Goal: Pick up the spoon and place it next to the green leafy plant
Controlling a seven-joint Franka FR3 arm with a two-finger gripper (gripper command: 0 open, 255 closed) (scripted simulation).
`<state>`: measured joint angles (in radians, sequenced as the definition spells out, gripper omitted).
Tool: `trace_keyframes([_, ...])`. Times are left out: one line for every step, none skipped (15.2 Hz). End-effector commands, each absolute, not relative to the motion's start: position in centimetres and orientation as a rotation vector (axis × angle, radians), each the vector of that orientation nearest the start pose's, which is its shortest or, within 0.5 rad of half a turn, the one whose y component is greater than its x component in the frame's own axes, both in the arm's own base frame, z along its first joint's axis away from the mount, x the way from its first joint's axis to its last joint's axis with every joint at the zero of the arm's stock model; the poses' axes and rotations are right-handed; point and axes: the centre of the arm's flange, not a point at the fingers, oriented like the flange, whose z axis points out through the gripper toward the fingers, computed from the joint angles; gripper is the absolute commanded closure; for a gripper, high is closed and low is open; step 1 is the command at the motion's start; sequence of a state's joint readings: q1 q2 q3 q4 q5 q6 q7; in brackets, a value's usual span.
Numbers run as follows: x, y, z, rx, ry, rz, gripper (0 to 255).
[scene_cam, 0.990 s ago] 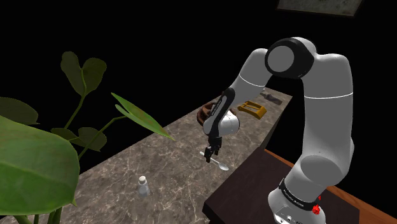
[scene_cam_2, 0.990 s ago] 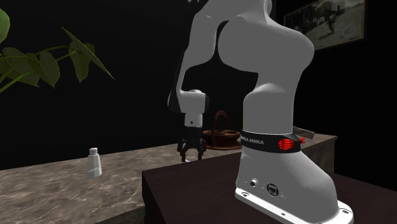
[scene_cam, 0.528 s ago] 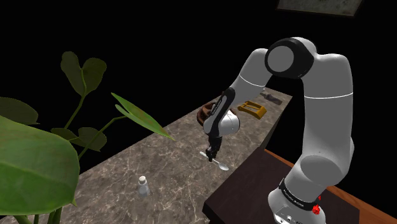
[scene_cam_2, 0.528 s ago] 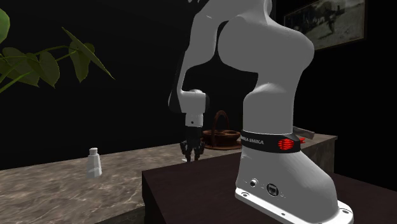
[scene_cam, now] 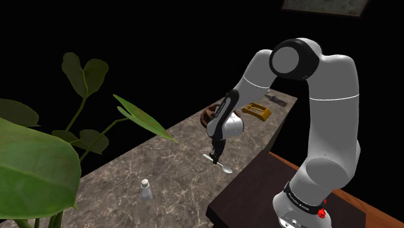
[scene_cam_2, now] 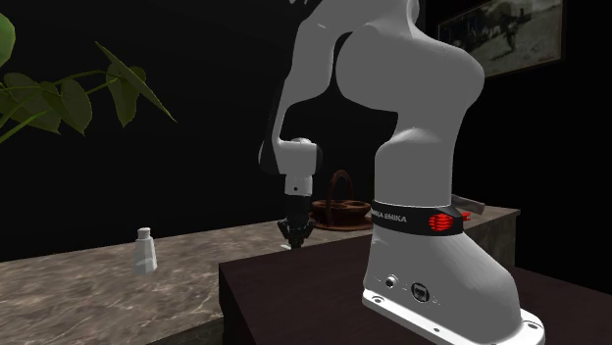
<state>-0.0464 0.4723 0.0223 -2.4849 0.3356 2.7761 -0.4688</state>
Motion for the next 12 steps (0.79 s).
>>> trace_keyframes([43.3,-2.3,9.7,-2.985,-0.18,0.228,255])
trace_keyframes([43.3,-2.3,10.3,-2.985,-0.18,0.228,255])
trace_keyframes([43.3,-2.3,10.8,-2.985,-0.18,0.228,255])
trace_keyframes([43.3,-2.3,11.3,-2.985,-0.18,0.228,255])
trace_keyframes([43.3,-2.3,11.9,-2.985,-0.18,0.228,255])
trace_keyframes([43.3,-2.3,12.4,-2.985,-0.18,0.228,255])
trace_keyframes([43.3,-2.3,12.9,-2.985,-0.18,0.228,255])
trace_keyframes([43.3,-2.3,13.4,-2.985,-0.18,0.228,255])
trace_keyframes([43.3,-2.3,14.0,-2.985,-0.18,0.228,255])
trace_keyframes([43.3,-2.3,14.5,-2.985,-0.18,0.228,255])
trace_keyframes([43.3,-2.3,15.0,-2.985,-0.18,0.228,255])
trace_keyframes([43.3,-2.3,15.6,-2.985,-0.18,0.228,255])
